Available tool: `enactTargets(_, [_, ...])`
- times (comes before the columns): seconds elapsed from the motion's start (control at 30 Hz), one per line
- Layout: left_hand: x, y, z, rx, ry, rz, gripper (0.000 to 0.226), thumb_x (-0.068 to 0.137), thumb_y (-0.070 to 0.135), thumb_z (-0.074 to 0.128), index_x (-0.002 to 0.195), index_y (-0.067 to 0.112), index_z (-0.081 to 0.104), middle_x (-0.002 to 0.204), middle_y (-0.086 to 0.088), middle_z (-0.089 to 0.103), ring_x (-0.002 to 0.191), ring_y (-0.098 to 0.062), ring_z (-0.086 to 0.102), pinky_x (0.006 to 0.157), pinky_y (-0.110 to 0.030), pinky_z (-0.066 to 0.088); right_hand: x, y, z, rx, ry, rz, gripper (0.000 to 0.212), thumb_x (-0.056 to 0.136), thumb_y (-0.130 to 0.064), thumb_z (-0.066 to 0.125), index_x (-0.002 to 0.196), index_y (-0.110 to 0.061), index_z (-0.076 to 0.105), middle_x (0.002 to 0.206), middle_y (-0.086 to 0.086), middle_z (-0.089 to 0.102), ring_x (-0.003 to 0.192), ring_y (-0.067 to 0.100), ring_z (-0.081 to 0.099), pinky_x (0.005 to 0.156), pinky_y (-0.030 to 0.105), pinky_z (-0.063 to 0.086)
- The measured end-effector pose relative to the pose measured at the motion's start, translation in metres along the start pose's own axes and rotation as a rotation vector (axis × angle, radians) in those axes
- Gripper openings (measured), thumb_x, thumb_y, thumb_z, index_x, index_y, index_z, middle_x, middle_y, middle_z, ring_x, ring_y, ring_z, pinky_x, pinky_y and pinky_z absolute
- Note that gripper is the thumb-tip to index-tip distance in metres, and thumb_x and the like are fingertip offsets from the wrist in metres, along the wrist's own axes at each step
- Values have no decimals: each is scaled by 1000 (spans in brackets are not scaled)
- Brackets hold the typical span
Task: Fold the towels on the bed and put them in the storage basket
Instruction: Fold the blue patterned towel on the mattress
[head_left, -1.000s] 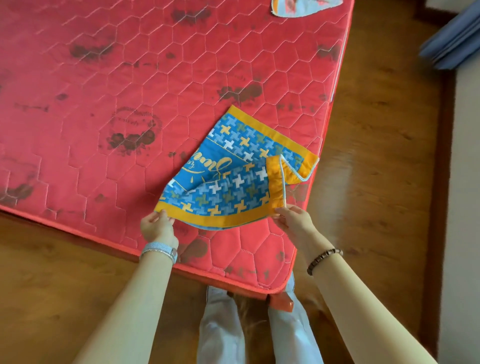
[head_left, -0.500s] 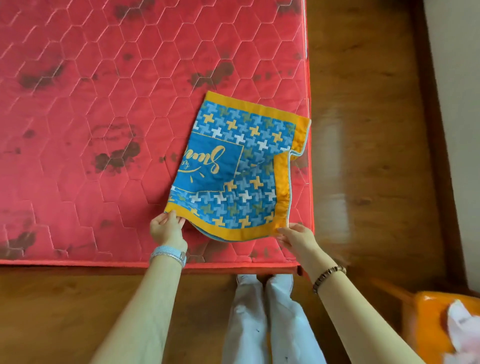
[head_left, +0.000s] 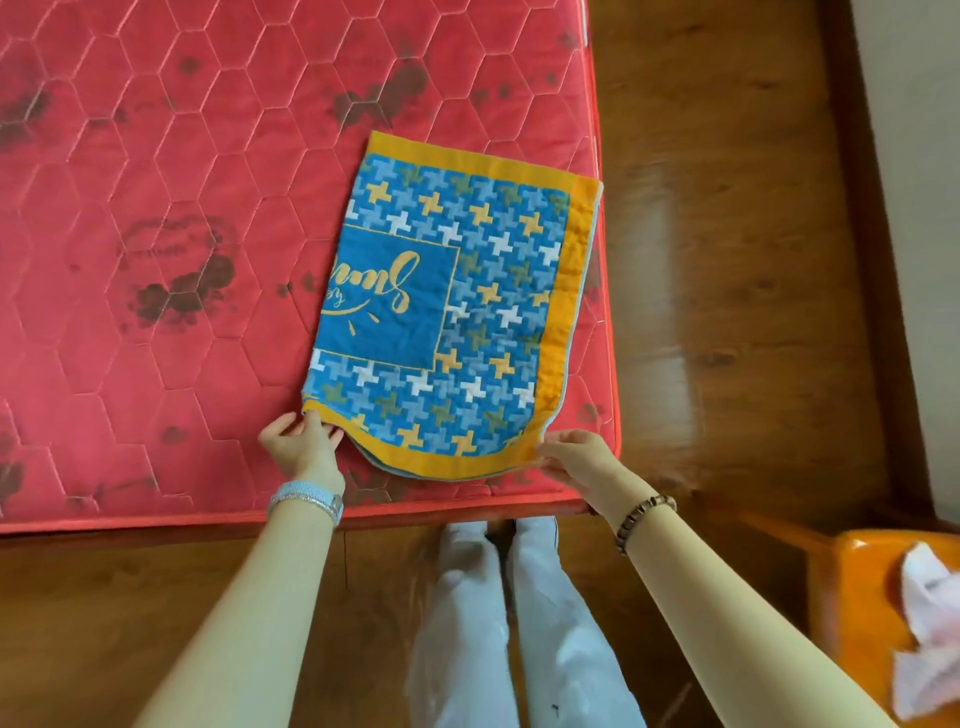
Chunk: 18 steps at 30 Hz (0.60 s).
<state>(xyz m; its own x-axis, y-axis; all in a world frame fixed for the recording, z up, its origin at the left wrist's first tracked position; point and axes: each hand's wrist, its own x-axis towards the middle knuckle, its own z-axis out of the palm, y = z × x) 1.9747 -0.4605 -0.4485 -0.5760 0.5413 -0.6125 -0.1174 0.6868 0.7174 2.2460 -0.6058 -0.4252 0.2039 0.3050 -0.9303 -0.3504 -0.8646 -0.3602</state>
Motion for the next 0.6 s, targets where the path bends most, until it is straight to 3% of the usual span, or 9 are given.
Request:
enactTargets(0.07, [4, 0, 0, 49, -35, 16, 33, 96, 2, 58, 126, 6, 45, 119, -23, 59, 99, -33, 68, 83, -41, 58, 5, -1, 0, 63, 42, -2, 8, 85, 0, 66, 90, -4, 63, 81, 18, 63, 63, 17, 59, 54, 22, 48])
enactTargets(0.13, [14, 0, -1, 138, -72, 45, 30, 96, 9, 60, 121, 13, 44, 114, -18, 60, 99, -29, 66, 84, -40, 57, 11, -3, 2, 64, 86, 4, 21, 86, -2, 65, 106, 1, 59, 82, 16, 65, 57, 11, 60, 47, 18, 48])
enactTargets(0.2, [28, -2, -2, 267, -81, 91, 31, 95, 15, 62, 123, 12, 48, 109, -12, 60, 99, -27, 64, 86, -40, 54, 14, -3, 7, 11, 124, 6, 28, 87, -5, 65, 114, 0, 57, 79, 12, 63, 61, 14, 58, 53, 23, 49])
enactTargets(0.27, [40, -1, -3, 388, -95, 134, 34, 94, 14, 63, 125, 6, 53, 108, -11, 60, 98, -25, 60, 89, -32, 47, 15, -4, 12, -50, 189, 11, 30, 88, -12, 66, 114, -7, 52, 80, 8, 61, 62, 14, 55, 57, 27, 47])
enactTargets(0.4, [61, 10, 1, 547, -228, 154, 28, 92, 14, 66, 117, 2, 63, 109, -8, 63, 98, -22, 59, 85, -30, 45, 22, -7, 25, -108, 371, 8, 35, 87, -23, 69, 115, -16, 48, 99, 9, 58, 63, 14, 50, 48, 23, 39])
enactTargets(0.53, [85, 23, -1, 651, -385, 164, 18, 90, 6, 67, 108, 7, 69, 108, -11, 68, 79, -16, 58, 64, -22, 44, 33, -4, 44, -55, 477, -6, 26, 90, -10, 62, 115, -13, 55, 96, 11, 59, 51, 13, 46, 38, 22, 35])
enactTargets(0.6, [97, 30, -3, 717, -496, 168, 23, 89, -4, 64, 107, 9, 69, 110, -15, 69, 84, -20, 62, 65, -23, 48, 40, -2, 49, -42, 513, -2, 29, 90, -1, 57, 116, -14, 59, 96, 9, 60, 51, 14, 45, 40, 23, 35])
